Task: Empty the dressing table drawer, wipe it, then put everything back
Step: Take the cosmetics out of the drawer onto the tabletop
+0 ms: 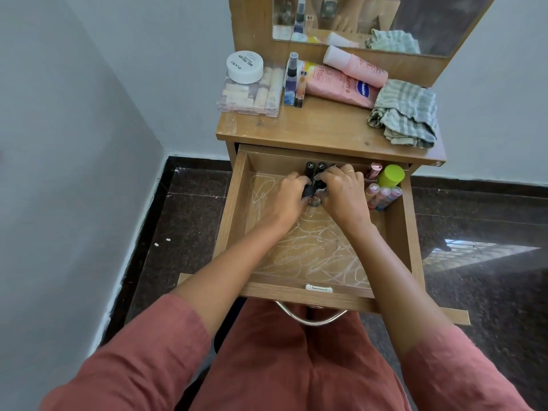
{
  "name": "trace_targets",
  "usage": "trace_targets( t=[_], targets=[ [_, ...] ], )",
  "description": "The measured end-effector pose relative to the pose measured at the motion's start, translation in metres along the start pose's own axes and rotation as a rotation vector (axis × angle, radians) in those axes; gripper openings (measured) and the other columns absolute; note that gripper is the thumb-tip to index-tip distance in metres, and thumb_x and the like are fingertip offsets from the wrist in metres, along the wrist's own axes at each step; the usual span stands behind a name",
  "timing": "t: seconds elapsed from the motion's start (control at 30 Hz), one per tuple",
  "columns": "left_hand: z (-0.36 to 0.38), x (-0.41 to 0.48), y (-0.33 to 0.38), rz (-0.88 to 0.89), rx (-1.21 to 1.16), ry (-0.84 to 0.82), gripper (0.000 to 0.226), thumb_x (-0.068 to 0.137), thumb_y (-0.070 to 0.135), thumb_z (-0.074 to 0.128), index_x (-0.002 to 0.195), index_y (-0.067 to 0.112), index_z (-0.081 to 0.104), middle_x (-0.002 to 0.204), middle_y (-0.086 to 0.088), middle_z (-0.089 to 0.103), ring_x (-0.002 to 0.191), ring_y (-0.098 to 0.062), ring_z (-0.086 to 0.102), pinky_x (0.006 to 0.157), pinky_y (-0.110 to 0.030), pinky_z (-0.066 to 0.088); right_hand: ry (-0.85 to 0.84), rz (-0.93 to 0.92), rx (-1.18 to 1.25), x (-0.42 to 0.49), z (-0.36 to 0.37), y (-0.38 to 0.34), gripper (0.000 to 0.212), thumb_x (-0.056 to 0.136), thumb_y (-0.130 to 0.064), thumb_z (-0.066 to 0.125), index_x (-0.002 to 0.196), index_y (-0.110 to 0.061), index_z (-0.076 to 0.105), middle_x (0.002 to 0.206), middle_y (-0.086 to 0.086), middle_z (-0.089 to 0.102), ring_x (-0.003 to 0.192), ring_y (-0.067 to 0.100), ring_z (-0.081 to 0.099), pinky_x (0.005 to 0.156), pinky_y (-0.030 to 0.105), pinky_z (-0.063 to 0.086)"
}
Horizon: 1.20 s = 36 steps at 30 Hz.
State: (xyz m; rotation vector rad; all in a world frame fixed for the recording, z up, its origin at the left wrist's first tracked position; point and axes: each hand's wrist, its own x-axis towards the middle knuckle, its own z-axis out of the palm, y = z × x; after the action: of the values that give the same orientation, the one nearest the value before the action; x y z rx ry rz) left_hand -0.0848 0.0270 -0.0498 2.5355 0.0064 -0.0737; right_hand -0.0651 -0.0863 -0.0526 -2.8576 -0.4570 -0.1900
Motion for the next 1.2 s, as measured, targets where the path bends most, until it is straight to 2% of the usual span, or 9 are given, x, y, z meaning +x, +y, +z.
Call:
trace_targets(
  t=[0.33, 0.5, 0.67, 0.73, 0.8, 0.9, 1.0, 1.1, 1.2],
  targets=[
    [-0.014, -0.012, -0.003, -0.004, -0.057, -0.007, 0.033, 0.085, 0.008, 0.061, 0.118, 0.013, 0.061, 0.113, -0.011, 0.06, 0.101, -0.024, 0.059, 0.085, -0.032, 0.049, -0.094, -0.008, 0.067, -0.005, -0.006, -0.004, 0.032, 0.085, -0.008, 0.058, 0.115, -0.016, 0.062, 0.117, 0.006, 0.06, 0.105, 0.029, 0.043, 0.082, 0.036, 0.024],
    [-0.03, -0.02, -0.005, -0.006, -0.095, 0.021, 0.033, 0.082, 0.01, 0.065, 0.115, 0.012, 0.062, 0.115, -0.007, 0.064, 0.102, -0.017, 0.06, 0.078, -0.018, 0.042, -0.031, -0.031, 0.169, -0.009, -0.016, -0.007, 0.031, 0.077, -0.008, 0.067, 0.108, -0.011, 0.067, 0.107, 0.01, 0.065, 0.095, 0.031, 0.049, 0.082, 0.04, 0.038],
    [-0.048, -0.03, 0.0, 0.047, -0.119, 0.061, 0.029, 0.08, 0.011, 0.069, 0.109, 0.011, 0.065, 0.107, -0.005, 0.067, 0.093, -0.014, 0.061, 0.085, -0.027, 0.05, -0.049, -0.009, 0.365, -0.016, -0.034, -0.012, 0.03, 0.077, -0.004, 0.067, 0.107, -0.005, 0.066, 0.105, 0.013, 0.062, 0.093, 0.029, 0.057, 0.082, 0.041, 0.048],
    [-0.055, -0.031, 0.003, 0.072, -0.107, 0.082, 0.029, 0.08, 0.012, 0.068, 0.109, 0.013, 0.065, 0.108, -0.003, 0.067, 0.092, -0.011, 0.06, 0.086, -0.024, 0.05, -0.038, -0.004, 0.408, -0.018, -0.043, -0.014, 0.031, 0.078, -0.003, 0.066, 0.11, -0.004, 0.065, 0.107, 0.013, 0.061, 0.091, 0.027, 0.058, 0.081, 0.043, 0.05],
    [-0.063, -0.03, 0.008, 0.095, -0.091, 0.099, 0.031, 0.081, 0.014, 0.068, 0.112, 0.013, 0.064, 0.11, -0.001, 0.067, 0.094, -0.009, 0.06, 0.084, -0.019, 0.047, -0.012, -0.014, 0.424, -0.017, -0.053, -0.015, 0.033, 0.078, -0.002, 0.067, 0.111, -0.003, 0.065, 0.107, 0.013, 0.061, 0.088, 0.021, 0.057, 0.081, 0.039, 0.051],
    [-0.077, -0.025, 0.018, 0.109, -0.103, 0.108, 0.032, 0.081, 0.013, 0.067, 0.113, 0.013, 0.064, 0.111, -0.002, 0.067, 0.095, -0.011, 0.061, 0.087, -0.023, 0.05, 0.035, -0.016, 0.443, -0.011, -0.069, -0.015, 0.033, 0.075, -0.002, 0.07, 0.108, -0.004, 0.066, 0.101, 0.012, 0.062, 0.081, 0.012, 0.052, 0.078, 0.026, 0.048],
    [-0.092, -0.016, 0.028, 0.128, -0.132, 0.102, 0.03, 0.082, 0.012, 0.066, 0.112, 0.01, 0.064, 0.109, -0.003, 0.067, 0.095, -0.013, 0.061, 0.089, -0.025, 0.049, 0.076, 0.002, 0.463, -0.002, -0.086, -0.015, 0.033, 0.075, -0.002, 0.071, 0.108, -0.003, 0.066, 0.097, 0.013, 0.062, 0.08, 0.015, 0.053, 0.08, 0.031, 0.05],
    [-0.104, -0.003, 0.038, 0.155, -0.135, 0.116, 0.029, 0.082, 0.011, 0.066, 0.111, 0.01, 0.064, 0.108, -0.004, 0.067, 0.09, -0.008, 0.057, 0.084, -0.017, 0.044, 0.124, 0.005, 0.458, 0.008, -0.101, -0.015, 0.034, 0.077, -0.002, 0.068, 0.111, -0.002, 0.064, 0.102, 0.012, 0.061, 0.083, 0.013, 0.052, 0.081, 0.023, 0.047],
    [-0.113, 0.016, 0.047, 0.166, -0.107, 0.141, 0.025, 0.08, 0.012, 0.068, 0.105, 0.01, 0.067, 0.107, -0.004, 0.067, 0.09, -0.01, 0.057, 0.084, -0.022, 0.046, 0.15, 0.009, 0.436, 0.02, -0.11, -0.015, 0.031, 0.077, 0.0, 0.067, 0.108, -0.002, 0.066, 0.104, 0.014, 0.06, 0.088, 0.017, 0.054, 0.083, 0.023, 0.046]
  ],
)
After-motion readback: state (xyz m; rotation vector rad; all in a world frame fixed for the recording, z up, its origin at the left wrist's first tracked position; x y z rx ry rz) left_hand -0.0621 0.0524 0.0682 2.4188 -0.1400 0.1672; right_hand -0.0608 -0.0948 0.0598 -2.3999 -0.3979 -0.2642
